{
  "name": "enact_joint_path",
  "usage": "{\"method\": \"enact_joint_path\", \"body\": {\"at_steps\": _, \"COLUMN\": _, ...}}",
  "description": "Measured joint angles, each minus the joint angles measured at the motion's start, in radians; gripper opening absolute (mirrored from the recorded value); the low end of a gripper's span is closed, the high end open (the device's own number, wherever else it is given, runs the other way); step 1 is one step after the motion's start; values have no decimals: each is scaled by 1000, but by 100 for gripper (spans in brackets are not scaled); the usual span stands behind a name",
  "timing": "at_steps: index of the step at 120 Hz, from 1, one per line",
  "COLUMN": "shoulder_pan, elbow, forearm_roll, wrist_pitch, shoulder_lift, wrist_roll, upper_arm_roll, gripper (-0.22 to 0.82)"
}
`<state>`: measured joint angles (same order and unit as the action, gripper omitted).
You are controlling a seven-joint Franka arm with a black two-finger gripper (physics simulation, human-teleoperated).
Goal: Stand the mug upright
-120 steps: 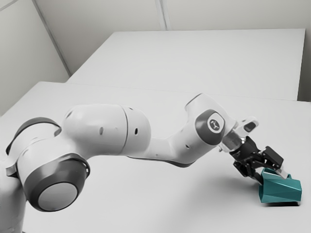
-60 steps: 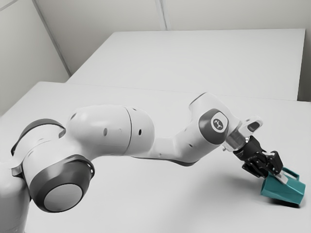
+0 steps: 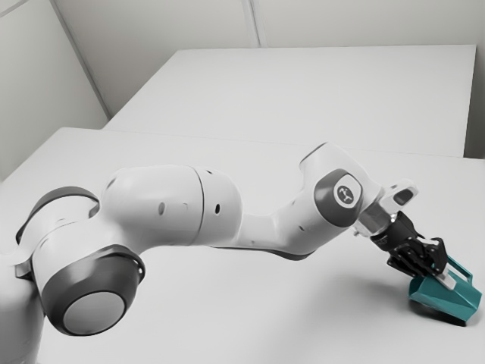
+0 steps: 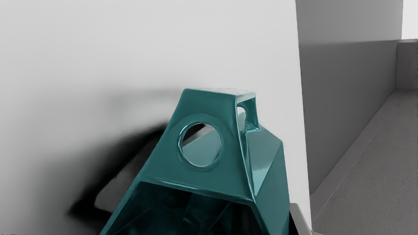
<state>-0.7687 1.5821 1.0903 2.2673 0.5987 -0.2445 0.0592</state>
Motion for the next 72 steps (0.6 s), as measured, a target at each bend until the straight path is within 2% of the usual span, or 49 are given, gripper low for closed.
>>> {"method": "enact_joint_path", "body": {"at_steps": 42, "shoulder_pan": -18, "elbow": -2, "forearm_roll": -68, "wrist_pitch": 4, "shoulder_lift": -40, "wrist_roll": 39, "upper_arm_roll": -8, "gripper": -16}}
{"method": "enact_joint_path", "body": {"at_steps": 72, "shoulder_pan": 48, "elbow": 61, "forearm_roll": -267, "wrist_pitch": -2, "shoulder_lift": -142, "wrist_roll": 92, "upper_arm_roll": -1, "gripper": -16}}
